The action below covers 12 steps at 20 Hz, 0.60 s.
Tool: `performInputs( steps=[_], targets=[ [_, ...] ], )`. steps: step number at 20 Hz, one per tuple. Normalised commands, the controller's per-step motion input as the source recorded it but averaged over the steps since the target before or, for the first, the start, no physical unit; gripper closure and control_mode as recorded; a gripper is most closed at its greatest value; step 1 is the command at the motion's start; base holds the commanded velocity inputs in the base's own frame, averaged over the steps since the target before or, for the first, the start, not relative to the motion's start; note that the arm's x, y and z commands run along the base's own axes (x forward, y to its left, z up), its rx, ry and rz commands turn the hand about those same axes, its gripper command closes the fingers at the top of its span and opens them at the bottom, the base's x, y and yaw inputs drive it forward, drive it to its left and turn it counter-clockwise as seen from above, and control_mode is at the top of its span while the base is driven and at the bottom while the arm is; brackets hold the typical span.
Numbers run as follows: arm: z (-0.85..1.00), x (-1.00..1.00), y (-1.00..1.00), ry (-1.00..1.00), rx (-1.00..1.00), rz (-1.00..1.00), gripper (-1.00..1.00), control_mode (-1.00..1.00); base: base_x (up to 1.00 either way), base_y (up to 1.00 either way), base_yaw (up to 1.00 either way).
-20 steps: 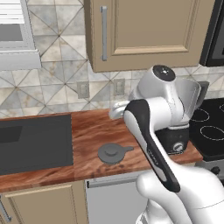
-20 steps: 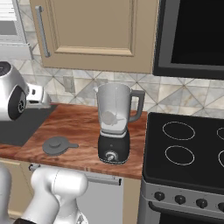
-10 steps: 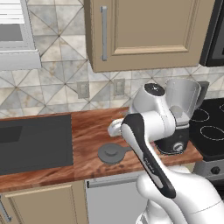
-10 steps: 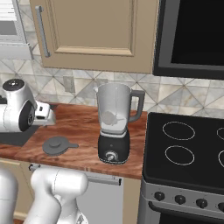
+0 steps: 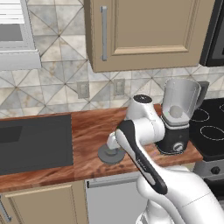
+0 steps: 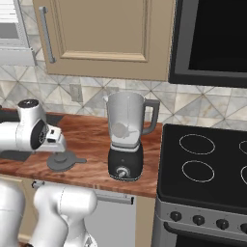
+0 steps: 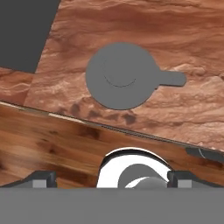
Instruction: Open the blender lid, put the peach in the blender, close the lid, and start the blender.
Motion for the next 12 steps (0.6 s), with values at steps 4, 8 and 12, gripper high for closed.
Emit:
performInputs(
  steps=[4, 8, 12],
  targets=[
    [-0.21, 0.21, 0.06, 0.18, -0.13, 0.00, -1.00, -1.00, 0.00, 0.00, 0.00],
    [-0.13, 0.27, 0.21, 0.16, -0.14, 0.00, -1.00, -1.00, 0.00, 0.00, 0.00],
    [-0.18, 0.28, 0.14, 0.11, -0.10, 0.00, -1.00, -1.00, 0.00, 0.00, 0.00]
  ],
)
